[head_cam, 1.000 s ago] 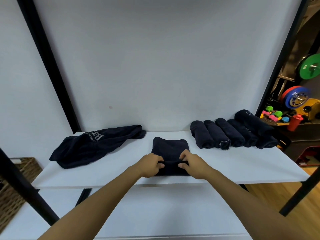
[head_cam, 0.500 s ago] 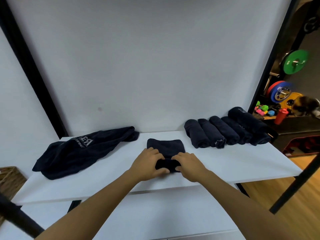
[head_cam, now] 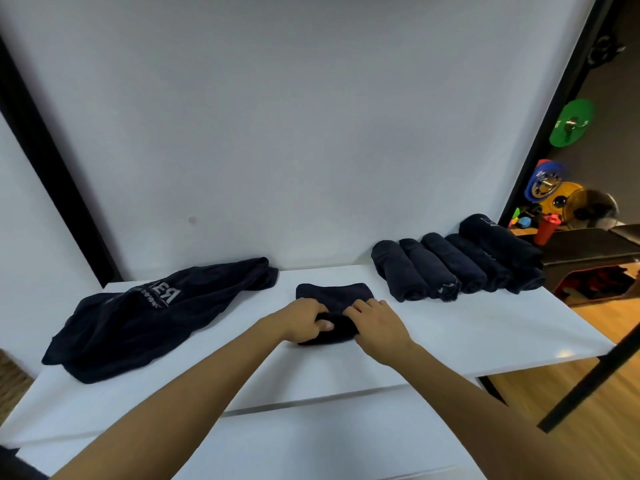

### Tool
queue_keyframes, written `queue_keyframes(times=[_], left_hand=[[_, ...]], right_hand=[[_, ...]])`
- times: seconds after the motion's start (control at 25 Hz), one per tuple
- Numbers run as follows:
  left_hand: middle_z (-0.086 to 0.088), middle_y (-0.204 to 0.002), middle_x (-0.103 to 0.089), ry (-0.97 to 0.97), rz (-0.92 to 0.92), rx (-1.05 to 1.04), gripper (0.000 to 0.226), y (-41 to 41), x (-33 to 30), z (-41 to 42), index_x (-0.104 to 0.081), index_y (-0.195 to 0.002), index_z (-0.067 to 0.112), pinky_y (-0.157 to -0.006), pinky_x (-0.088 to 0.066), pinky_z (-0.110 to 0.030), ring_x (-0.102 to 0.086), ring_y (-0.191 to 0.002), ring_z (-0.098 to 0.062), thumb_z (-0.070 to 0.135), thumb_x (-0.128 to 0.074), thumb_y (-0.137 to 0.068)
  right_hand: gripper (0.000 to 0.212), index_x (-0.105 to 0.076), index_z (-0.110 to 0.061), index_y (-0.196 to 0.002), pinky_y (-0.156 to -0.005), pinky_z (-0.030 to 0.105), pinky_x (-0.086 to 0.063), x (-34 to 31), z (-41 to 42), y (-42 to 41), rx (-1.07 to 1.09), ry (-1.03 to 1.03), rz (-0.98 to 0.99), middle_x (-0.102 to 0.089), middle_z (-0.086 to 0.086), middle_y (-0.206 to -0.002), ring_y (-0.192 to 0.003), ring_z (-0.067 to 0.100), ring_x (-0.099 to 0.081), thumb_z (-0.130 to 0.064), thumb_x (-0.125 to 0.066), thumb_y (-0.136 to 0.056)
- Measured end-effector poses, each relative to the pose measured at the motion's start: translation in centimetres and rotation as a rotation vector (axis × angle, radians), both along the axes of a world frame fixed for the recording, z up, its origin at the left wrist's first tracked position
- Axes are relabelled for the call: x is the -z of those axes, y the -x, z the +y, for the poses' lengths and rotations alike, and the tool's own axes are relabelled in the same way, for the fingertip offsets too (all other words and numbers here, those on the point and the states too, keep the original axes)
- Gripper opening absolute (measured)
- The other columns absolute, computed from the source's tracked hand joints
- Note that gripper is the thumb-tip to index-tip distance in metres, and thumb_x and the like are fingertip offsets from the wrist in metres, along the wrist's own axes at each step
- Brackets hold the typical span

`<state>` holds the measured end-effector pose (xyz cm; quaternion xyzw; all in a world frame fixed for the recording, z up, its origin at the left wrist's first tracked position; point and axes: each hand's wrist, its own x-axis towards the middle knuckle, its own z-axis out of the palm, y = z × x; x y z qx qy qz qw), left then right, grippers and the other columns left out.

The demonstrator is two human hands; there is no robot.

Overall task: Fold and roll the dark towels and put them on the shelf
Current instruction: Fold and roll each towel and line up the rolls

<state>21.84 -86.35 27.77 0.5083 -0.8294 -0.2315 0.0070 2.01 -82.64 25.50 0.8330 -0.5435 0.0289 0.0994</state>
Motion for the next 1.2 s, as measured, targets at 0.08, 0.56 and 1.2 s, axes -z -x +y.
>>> queue_keyframes(times=[0.08,0.56,1.2], left_hand=[[0.000,-0.119,-0.056,0.241,0.044,0.029,0.043,-0.3,0.6,0.7,-0.058,-0.125,0.020,-0.093,-0.041,-0.030,-0.049,-0.110,-0.019,0.048,-0.057,-0.092],[-0.005,-0.109,-0.062,-0.061,0.121,-0.042,0.021,-1.3,0.4,-5.4,-0.067,-0.103,0.025,-0.089,-0.043,-0.033,-0.051,-0.104,-0.022,0.039,-0.052,-0.097],[-0.005,-0.114,-0.064,0.105,0.057,0.039,0.030,-0.8,0.7,-8.8,-0.060,-0.121,0.015,-0.096,-0.042,-0.037,-0.050,-0.116,-0.026,0.032,-0.050,-0.097]], right_hand=[[0.039,-0.053,-0.022,-0.129,-0.085,0.032,-0.036,-0.8,-0.9,0.2,-0.003,-0.092,-0.041,-0.057,0.000,-0.117,-0.100,0.025,-0.054,-0.023,-0.057,-0.090],[0.068,-0.050,-0.019,-0.140,-0.104,0.038,-0.039,-0.4,-2.0,0.6,0.047,-0.017,-0.112,-0.051,0.004,-0.138,-0.126,0.026,-0.048,-0.034,-0.076,-0.078],[0.080,-0.033,-0.014,-0.148,-0.116,0.040,-0.025,0.5,-5.3,0.0,0.092,-0.068,-0.129,-0.041,0.007,-0.146,-0.135,0.027,-0.037,-0.039,-0.063,-0.079]])
